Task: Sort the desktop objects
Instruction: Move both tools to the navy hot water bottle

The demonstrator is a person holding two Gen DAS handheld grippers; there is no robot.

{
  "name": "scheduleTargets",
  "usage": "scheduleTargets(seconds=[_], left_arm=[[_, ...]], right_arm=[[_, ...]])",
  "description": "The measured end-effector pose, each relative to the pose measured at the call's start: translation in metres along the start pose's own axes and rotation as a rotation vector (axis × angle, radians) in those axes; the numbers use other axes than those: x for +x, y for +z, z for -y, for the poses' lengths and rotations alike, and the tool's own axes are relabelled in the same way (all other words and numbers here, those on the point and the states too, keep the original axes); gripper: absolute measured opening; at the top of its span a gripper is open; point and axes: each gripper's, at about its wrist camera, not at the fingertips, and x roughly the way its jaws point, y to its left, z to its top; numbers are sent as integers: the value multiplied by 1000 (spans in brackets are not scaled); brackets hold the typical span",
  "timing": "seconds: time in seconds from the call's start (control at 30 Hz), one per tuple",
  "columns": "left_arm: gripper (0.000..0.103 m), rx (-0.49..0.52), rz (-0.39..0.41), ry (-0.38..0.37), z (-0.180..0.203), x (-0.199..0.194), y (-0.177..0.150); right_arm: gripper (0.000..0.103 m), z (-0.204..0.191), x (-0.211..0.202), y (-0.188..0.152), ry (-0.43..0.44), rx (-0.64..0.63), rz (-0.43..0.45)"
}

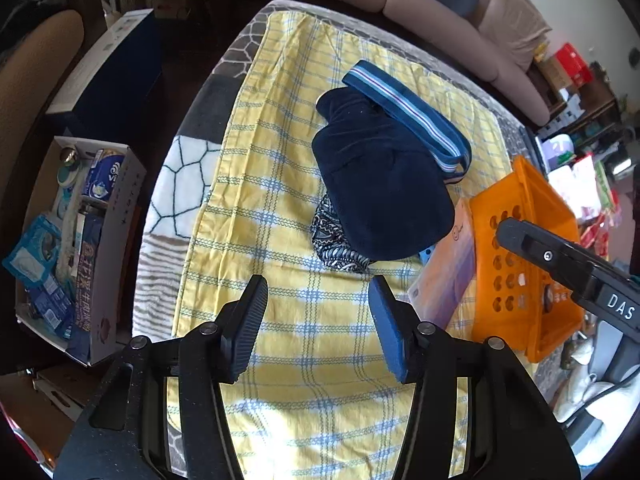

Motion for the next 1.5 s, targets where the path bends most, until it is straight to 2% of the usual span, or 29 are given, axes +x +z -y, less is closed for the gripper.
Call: scheduleTargets(seconds=[0.43, 0.83, 1.23, 1.5], left_arm=[[49, -36, -60, -63, -4, 61, 34], [49, -41, -55, -132, -1, 84, 44], [49, -90, -79, -238, -8, 94, 50], [52, -83, -73, -266, -6, 83, 52]], right_arm=[[67, 5, 71, 32, -44, -7, -79], [67, 6, 103, 45, -66, 13, -108], [67, 9, 105, 42, 36, 79, -106], [66, 3, 94, 40, 91, 89, -96]])
